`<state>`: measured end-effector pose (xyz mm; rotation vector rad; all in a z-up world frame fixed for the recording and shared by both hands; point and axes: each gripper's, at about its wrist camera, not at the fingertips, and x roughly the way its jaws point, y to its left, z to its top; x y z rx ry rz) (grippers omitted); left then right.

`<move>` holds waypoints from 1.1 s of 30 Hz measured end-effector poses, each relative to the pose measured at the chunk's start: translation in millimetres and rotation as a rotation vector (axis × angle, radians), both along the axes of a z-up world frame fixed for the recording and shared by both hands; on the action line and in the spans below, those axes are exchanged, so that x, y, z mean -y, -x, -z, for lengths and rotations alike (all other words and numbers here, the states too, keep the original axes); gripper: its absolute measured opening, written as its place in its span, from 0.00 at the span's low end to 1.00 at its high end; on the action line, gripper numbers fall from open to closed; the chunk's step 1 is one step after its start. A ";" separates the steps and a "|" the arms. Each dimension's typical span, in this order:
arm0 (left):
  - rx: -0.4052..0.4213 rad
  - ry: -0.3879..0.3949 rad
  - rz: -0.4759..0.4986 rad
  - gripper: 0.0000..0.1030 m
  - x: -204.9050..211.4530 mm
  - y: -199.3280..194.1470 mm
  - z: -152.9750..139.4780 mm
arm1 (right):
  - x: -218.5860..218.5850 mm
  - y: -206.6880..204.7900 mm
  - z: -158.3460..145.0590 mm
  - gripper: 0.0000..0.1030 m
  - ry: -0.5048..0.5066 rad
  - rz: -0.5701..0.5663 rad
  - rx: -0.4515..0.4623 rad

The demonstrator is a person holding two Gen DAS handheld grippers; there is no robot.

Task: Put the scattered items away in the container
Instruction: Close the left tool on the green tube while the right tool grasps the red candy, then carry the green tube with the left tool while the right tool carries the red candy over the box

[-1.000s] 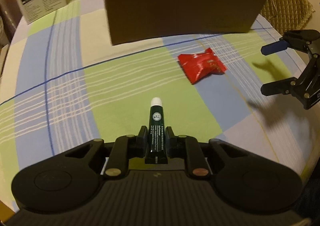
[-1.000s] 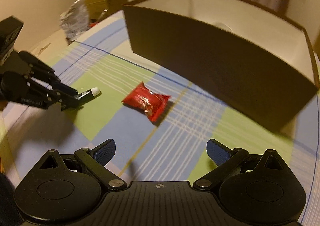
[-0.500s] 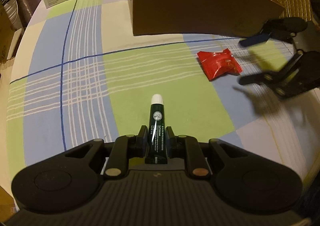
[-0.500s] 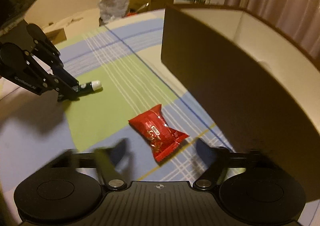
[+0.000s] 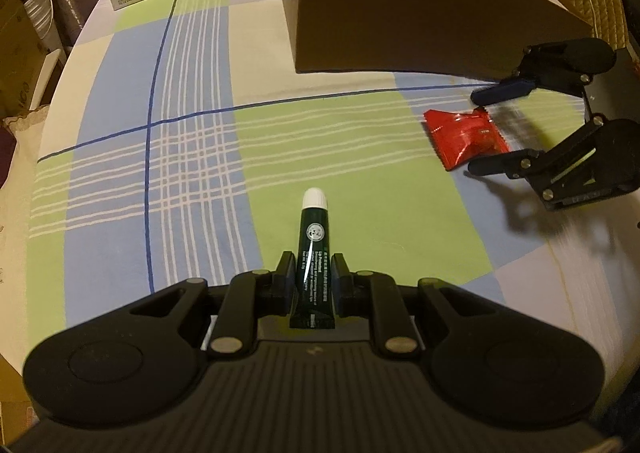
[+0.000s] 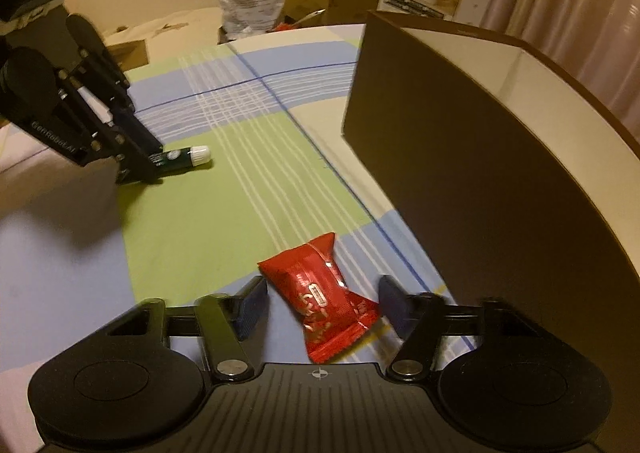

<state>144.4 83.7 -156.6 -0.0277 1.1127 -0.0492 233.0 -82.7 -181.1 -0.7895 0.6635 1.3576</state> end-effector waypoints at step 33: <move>0.026 0.063 0.286 0.16 100.0 -5.9 3.0 | 120.8 23.3 -29.7 0.89 0.062 0.560 -0.211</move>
